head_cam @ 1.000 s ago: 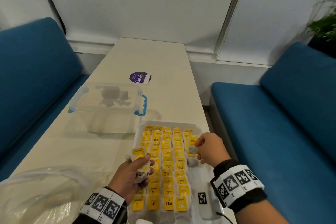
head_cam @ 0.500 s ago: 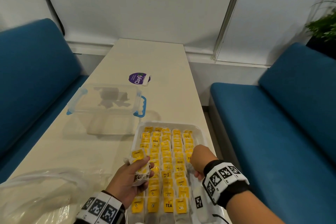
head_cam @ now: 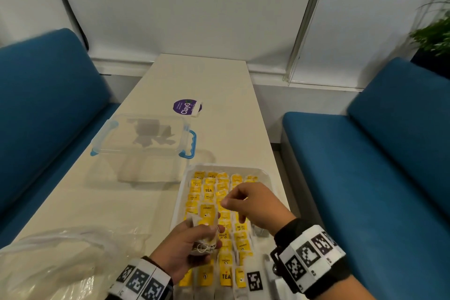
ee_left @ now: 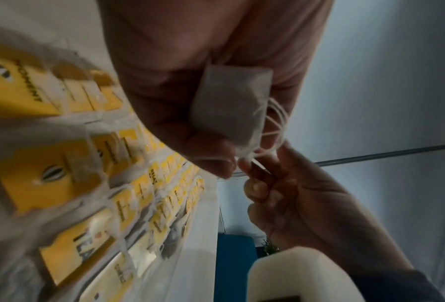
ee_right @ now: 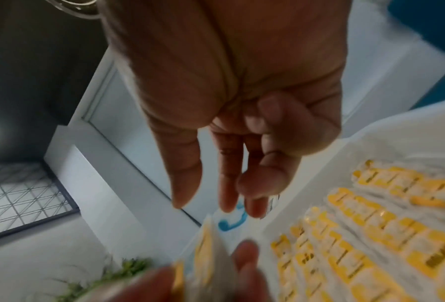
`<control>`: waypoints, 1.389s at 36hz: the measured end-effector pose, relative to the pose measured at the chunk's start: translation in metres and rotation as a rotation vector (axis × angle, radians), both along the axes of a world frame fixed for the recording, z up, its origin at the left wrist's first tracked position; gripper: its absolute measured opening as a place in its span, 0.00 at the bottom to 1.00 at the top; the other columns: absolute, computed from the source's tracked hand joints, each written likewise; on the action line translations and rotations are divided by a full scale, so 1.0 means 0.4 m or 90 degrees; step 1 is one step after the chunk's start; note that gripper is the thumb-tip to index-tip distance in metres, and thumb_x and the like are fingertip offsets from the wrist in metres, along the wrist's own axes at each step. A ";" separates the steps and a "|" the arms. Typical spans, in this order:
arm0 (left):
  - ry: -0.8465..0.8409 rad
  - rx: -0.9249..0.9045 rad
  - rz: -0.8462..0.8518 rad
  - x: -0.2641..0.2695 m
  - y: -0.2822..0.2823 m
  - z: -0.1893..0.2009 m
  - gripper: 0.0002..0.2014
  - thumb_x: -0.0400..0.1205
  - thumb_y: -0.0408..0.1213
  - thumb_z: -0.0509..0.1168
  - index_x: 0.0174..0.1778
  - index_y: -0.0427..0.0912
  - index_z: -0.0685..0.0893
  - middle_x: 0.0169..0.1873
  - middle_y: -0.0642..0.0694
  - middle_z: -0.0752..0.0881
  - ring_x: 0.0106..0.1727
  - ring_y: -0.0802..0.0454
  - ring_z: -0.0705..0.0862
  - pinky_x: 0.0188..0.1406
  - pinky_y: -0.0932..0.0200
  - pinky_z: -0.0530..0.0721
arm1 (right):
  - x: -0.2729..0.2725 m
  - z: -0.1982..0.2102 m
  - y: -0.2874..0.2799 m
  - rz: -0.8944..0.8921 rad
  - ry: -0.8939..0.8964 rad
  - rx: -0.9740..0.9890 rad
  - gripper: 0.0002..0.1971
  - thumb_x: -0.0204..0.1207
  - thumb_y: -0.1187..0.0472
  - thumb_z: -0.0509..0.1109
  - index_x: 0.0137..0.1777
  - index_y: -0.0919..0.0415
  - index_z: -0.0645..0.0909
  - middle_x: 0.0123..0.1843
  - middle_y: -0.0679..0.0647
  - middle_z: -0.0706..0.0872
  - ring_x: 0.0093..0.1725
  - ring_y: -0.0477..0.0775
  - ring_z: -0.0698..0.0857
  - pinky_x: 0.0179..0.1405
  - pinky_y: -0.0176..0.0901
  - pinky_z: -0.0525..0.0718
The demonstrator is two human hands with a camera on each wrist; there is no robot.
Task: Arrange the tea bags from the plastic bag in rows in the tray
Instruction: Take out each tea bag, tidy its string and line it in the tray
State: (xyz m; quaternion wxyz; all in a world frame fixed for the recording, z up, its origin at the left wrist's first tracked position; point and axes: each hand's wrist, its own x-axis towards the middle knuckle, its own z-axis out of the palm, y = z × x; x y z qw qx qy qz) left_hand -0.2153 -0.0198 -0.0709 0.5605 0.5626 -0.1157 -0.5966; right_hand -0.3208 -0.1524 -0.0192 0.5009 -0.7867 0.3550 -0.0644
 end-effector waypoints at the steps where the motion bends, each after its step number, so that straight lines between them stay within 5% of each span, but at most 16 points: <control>1: -0.007 0.003 -0.009 -0.003 0.000 0.002 0.26 0.62 0.35 0.73 0.58 0.33 0.82 0.38 0.43 0.90 0.33 0.50 0.87 0.20 0.63 0.77 | 0.006 -0.001 0.010 0.014 -0.008 0.005 0.09 0.73 0.57 0.75 0.44 0.65 0.85 0.36 0.50 0.85 0.21 0.38 0.77 0.23 0.27 0.76; 6: -0.017 -0.023 -0.039 -0.005 0.008 0.009 0.17 0.72 0.30 0.71 0.58 0.35 0.82 0.45 0.41 0.91 0.34 0.48 0.87 0.20 0.65 0.76 | 0.019 -0.035 0.028 0.025 -0.008 -0.049 0.05 0.73 0.61 0.75 0.38 0.59 0.81 0.36 0.48 0.82 0.28 0.39 0.76 0.30 0.30 0.75; 9: -0.011 -0.028 -0.003 0.002 0.014 0.008 0.14 0.77 0.28 0.65 0.59 0.38 0.81 0.42 0.41 0.91 0.30 0.48 0.86 0.20 0.64 0.76 | 0.013 -0.033 0.021 -0.028 -0.072 -0.015 0.07 0.76 0.63 0.71 0.38 0.60 0.78 0.34 0.48 0.79 0.28 0.42 0.76 0.27 0.27 0.73; 13: -0.043 -0.027 0.084 0.013 0.009 -0.005 0.16 0.71 0.30 0.71 0.55 0.43 0.85 0.42 0.42 0.91 0.29 0.49 0.85 0.27 0.63 0.75 | 0.008 -0.022 0.013 -0.062 -0.106 0.047 0.04 0.80 0.65 0.65 0.46 0.64 0.75 0.30 0.52 0.78 0.21 0.40 0.76 0.18 0.25 0.68; 16: -0.067 -0.027 0.118 0.012 0.002 -0.005 0.07 0.76 0.38 0.70 0.49 0.43 0.86 0.36 0.46 0.89 0.27 0.54 0.85 0.29 0.63 0.74 | 0.006 -0.021 0.010 -0.057 -0.082 0.076 0.04 0.81 0.64 0.64 0.46 0.62 0.74 0.26 0.53 0.78 0.17 0.39 0.73 0.15 0.26 0.65; 21: -0.103 -0.031 0.112 0.006 -0.007 0.001 0.17 0.64 0.41 0.80 0.46 0.44 0.84 0.29 0.45 0.86 0.30 0.52 0.85 0.28 0.63 0.76 | 0.012 -0.032 0.019 -0.058 -0.055 0.146 0.04 0.80 0.61 0.66 0.44 0.58 0.75 0.23 0.53 0.79 0.26 0.54 0.68 0.16 0.36 0.61; 25: -0.106 -0.026 0.097 0.002 -0.013 0.001 0.20 0.58 0.42 0.77 0.44 0.43 0.81 0.28 0.46 0.87 0.31 0.51 0.84 0.30 0.63 0.77 | 0.016 -0.039 0.025 -0.080 -0.062 0.162 0.05 0.80 0.63 0.65 0.43 0.59 0.74 0.24 0.57 0.78 0.24 0.54 0.69 0.16 0.38 0.64; 28: -0.098 -0.012 0.117 0.004 -0.014 -0.009 0.19 0.64 0.38 0.80 0.47 0.39 0.82 0.29 0.45 0.87 0.31 0.50 0.84 0.27 0.63 0.77 | 0.013 -0.042 0.028 -0.100 -0.067 0.190 0.05 0.79 0.61 0.67 0.47 0.60 0.74 0.27 0.57 0.79 0.26 0.55 0.74 0.16 0.39 0.66; 31: -0.091 0.006 0.151 0.008 -0.014 -0.023 0.20 0.72 0.37 0.75 0.56 0.32 0.83 0.31 0.42 0.85 0.30 0.50 0.82 0.20 0.65 0.76 | 0.000 -0.040 0.034 -0.075 -0.051 0.226 0.16 0.73 0.58 0.75 0.55 0.59 0.72 0.34 0.56 0.83 0.29 0.49 0.82 0.16 0.36 0.71; 35: -0.097 0.003 0.170 0.009 -0.019 -0.029 0.14 0.70 0.36 0.75 0.48 0.34 0.84 0.27 0.42 0.83 0.25 0.50 0.79 0.17 0.66 0.75 | -0.009 -0.052 0.045 -0.054 -0.049 0.273 0.19 0.70 0.68 0.77 0.53 0.61 0.69 0.29 0.52 0.80 0.30 0.52 0.84 0.17 0.38 0.74; 43: -0.067 -0.029 0.194 0.018 -0.018 -0.023 0.02 0.74 0.33 0.72 0.38 0.40 0.86 0.28 0.42 0.87 0.23 0.51 0.81 0.17 0.67 0.73 | -0.012 -0.059 0.029 -0.100 -0.073 0.193 0.12 0.72 0.75 0.71 0.43 0.62 0.70 0.26 0.54 0.77 0.22 0.50 0.81 0.13 0.36 0.71; 46: -0.072 -0.041 0.196 0.028 -0.015 -0.022 0.07 0.74 0.32 0.71 0.31 0.41 0.89 0.32 0.39 0.88 0.27 0.49 0.80 0.18 0.67 0.73 | -0.022 -0.049 0.021 -0.104 -0.060 0.154 0.11 0.72 0.75 0.70 0.42 0.62 0.72 0.26 0.54 0.76 0.23 0.49 0.81 0.13 0.36 0.70; 50: -0.045 -0.045 0.215 0.039 -0.010 -0.019 0.02 0.76 0.31 0.69 0.43 0.38 0.85 0.34 0.41 0.89 0.24 0.53 0.83 0.18 0.68 0.74 | -0.043 -0.040 -0.006 -0.135 0.032 0.070 0.08 0.72 0.73 0.71 0.41 0.61 0.75 0.28 0.53 0.76 0.22 0.49 0.81 0.15 0.35 0.71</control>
